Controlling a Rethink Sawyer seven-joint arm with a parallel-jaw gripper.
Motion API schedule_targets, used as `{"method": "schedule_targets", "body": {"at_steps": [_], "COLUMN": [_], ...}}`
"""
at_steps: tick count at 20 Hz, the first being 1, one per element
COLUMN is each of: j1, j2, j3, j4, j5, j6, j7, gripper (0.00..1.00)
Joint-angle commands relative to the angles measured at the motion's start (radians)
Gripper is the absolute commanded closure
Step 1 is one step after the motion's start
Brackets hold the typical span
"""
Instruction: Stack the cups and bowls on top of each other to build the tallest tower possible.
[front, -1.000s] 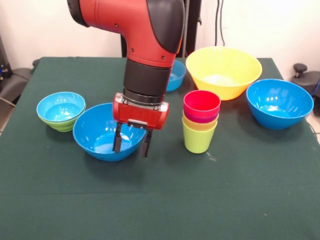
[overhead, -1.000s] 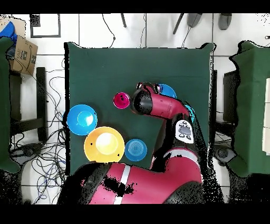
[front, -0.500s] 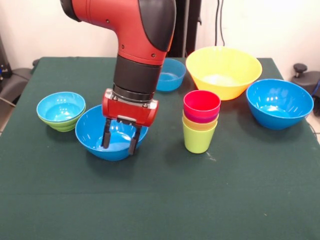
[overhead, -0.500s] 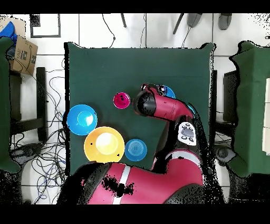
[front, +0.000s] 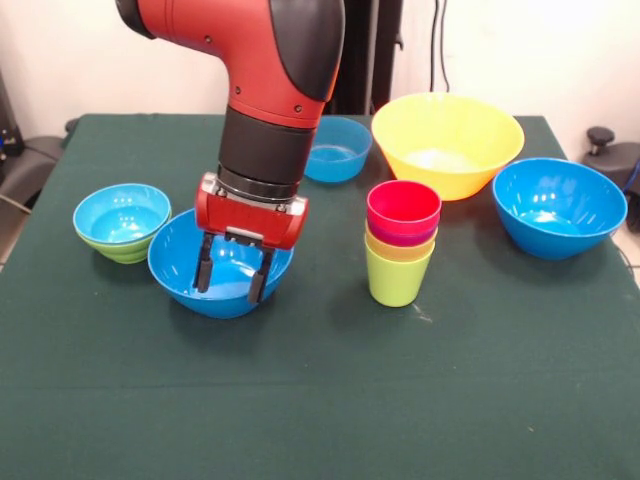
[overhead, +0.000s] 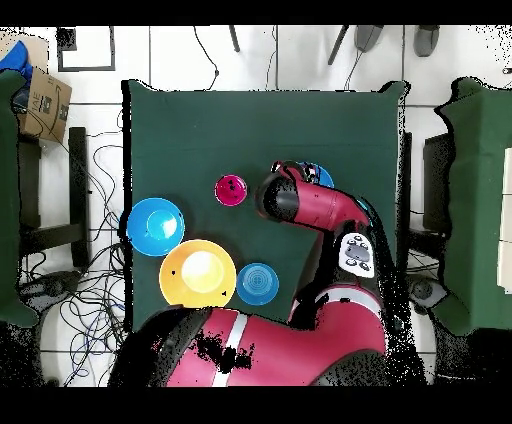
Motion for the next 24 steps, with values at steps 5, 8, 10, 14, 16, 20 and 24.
{"method": "schedule_targets", "body": {"at_steps": [5, 8, 10, 14, 16, 20, 24], "j1": [0.061, 0.066, 0.073, 0.074, 0.068, 0.060, 0.054], "j2": [0.050, 0.057, 0.059, 0.070, 0.080, 0.097, 0.105], "j3": [0.020, 0.018, 0.010, 0.010, 0.019, 0.032, 0.032], "j4": [0.062, 0.068, 0.073, 0.072, 0.072, 0.071, 0.061], "j5": [0.128, 0.147, 0.161, 0.177, 0.177, 0.165, 0.146], "j6": [0.143, 0.121, 0.106, 0.092, 0.080, 0.053, 0.056], "j7": [0.264, 0.278, 0.296, 0.328, 0.339, 0.357, 0.359], "gripper": [0.00, 0.00, 0.00, 0.00, 0.00, 0.00, 0.00]}}
